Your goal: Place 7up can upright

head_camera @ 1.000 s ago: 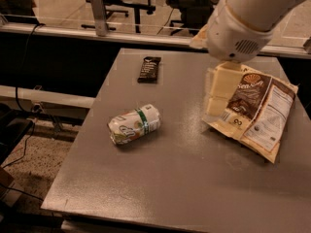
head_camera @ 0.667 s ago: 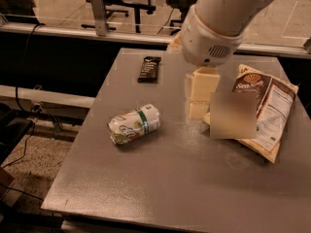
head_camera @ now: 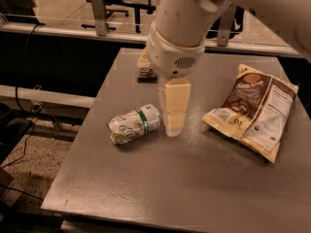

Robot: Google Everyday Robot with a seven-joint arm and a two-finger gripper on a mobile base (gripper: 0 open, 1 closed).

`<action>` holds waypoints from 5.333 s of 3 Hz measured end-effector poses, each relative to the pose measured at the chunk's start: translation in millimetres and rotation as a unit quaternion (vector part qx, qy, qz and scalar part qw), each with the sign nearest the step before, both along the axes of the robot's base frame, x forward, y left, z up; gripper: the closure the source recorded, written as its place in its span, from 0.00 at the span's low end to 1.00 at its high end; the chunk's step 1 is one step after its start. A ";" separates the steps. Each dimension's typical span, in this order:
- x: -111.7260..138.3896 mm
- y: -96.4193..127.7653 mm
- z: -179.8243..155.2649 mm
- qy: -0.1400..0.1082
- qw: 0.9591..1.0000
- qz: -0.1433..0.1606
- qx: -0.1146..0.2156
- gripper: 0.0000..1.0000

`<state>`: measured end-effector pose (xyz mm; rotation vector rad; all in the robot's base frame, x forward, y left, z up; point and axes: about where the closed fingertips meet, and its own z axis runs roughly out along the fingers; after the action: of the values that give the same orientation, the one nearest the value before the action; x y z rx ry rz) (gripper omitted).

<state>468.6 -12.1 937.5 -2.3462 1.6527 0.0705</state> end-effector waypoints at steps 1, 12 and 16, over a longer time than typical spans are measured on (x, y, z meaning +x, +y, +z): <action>-1.1 18.2 -17.6 0.015 0.999 0.032 -0.016 0.00; 18.9 37.3 18.9 0.139 0.967 -0.057 0.208 1.00; -15.7 70.3 33.8 0.159 0.871 -0.130 0.446 1.00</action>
Offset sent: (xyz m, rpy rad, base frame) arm -0.0042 0.0560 -0.0513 -0.0908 0.0908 0.1775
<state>452.8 58.2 971.3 -1.4406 1.5571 0.9831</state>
